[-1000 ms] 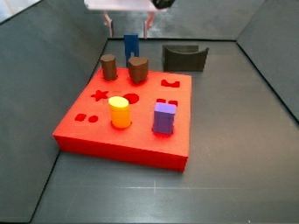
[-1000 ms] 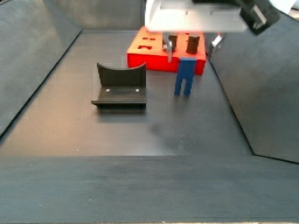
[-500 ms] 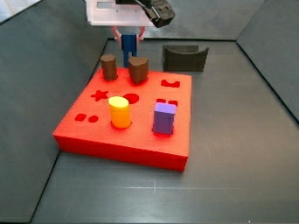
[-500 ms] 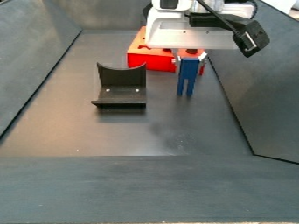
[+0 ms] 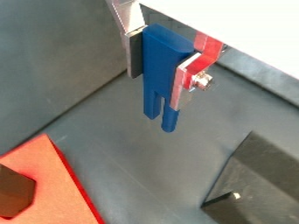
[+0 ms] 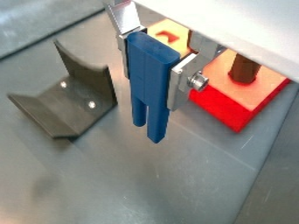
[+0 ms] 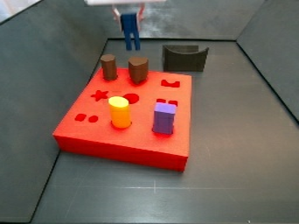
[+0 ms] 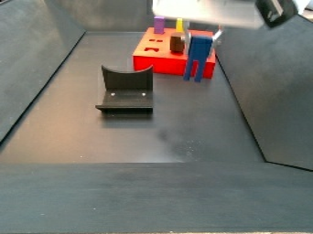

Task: Pick up the square-circle object. Move up. Rotate the square-circle object. Move to above the board. Insert the square-circle object.
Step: Move to above the board.

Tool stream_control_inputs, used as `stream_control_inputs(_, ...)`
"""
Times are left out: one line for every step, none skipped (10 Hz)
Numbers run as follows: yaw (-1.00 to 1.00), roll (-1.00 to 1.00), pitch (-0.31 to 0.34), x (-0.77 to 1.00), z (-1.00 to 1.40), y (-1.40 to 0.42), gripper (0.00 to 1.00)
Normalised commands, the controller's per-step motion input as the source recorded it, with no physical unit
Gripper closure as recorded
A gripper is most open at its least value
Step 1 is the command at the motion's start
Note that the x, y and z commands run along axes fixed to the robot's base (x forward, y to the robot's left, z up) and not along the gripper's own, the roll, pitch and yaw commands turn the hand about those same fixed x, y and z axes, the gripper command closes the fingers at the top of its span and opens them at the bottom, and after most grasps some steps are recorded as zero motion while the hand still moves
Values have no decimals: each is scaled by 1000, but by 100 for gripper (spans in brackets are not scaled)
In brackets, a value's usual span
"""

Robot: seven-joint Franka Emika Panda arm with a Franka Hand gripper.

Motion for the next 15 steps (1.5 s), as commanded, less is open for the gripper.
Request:
stream_control_inputs(-52,-7,31,-9,1000,10,100)
stream_control_inputs(-38,-19,42,-9,1000,9,100)
stream_control_inputs(-36,-26,48,-8,1000,9,100)
stream_control_inputs(-34,-39,63,-5,1000,8,100)
stream_control_inputs(-34,-49,69,-1,1000,7,100)
stream_control_inputs(-33,-58,76,2,1000,7,100)
stream_control_inputs(-34,-66,77,7,1000,6,100)
stream_control_inputs(-34,-76,81,9,945,6,100)
stream_control_inputs(-35,-83,81,9,780,6,100)
stream_control_inputs(-36,-87,80,7,669,5,100)
stream_control_inputs(-38,-96,79,10,399,5,100)
stream_control_inputs(-39,-101,77,10,239,4,100)
stream_control_inputs(197,-72,610,195,279,-1000,100)
stream_control_inputs(195,-57,588,201,261,-1000,100)
stream_control_inputs(161,34,488,222,273,-1000,100)
